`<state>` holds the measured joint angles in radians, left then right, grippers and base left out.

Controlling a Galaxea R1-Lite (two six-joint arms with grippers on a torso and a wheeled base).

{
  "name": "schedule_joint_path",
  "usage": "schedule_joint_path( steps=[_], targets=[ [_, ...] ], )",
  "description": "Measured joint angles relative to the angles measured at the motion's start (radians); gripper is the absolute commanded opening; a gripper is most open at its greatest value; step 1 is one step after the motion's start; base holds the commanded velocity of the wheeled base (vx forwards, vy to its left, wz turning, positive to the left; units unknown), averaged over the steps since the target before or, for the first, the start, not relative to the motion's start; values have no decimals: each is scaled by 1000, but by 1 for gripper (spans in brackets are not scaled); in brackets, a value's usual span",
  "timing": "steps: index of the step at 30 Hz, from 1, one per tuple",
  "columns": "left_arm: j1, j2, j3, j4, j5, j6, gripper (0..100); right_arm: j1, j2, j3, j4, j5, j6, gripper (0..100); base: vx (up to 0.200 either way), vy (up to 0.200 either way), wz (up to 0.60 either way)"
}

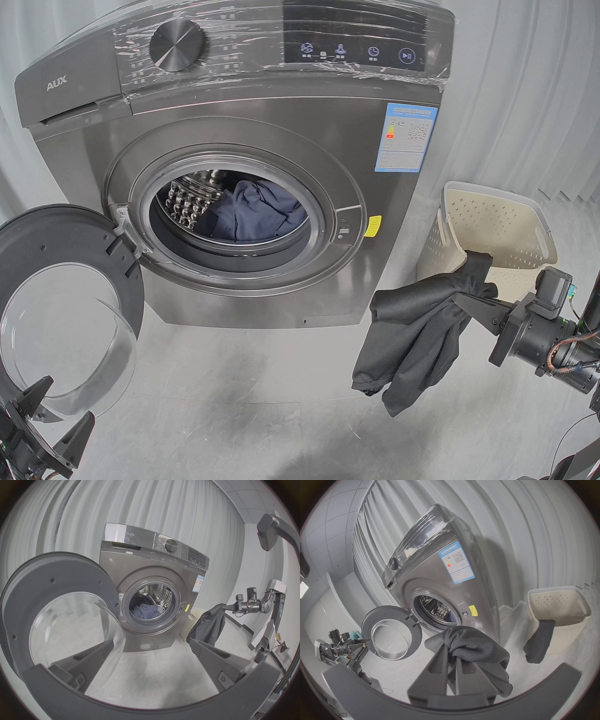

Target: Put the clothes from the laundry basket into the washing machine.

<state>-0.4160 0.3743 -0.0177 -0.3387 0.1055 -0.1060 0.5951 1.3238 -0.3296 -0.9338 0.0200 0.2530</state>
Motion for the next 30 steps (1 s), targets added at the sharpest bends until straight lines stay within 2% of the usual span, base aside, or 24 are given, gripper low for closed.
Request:
schedule_joint_path(
  steps=[11, 17, 23, 30],
  targets=[
    [1, 29, -114, 0, -35, 16, 100, 80, 21, -31, -1, -2, 4, 0, 0, 0, 0],
    [-3, 105, -148, -6, -36, 31, 100, 131, 84, -94, -40, -6, 50, 0, 0, 0, 0],
    [-3, 159, -164, -9, -35, 34, 100, 149, 148, -121, -85, -13, 67, 0, 0, 0, 0],
    [-10, 181, -156, 0, -38, 33, 100, 152, 192, -126, -88, -12, 68, 0, 0, 200, 0]
  ],
)
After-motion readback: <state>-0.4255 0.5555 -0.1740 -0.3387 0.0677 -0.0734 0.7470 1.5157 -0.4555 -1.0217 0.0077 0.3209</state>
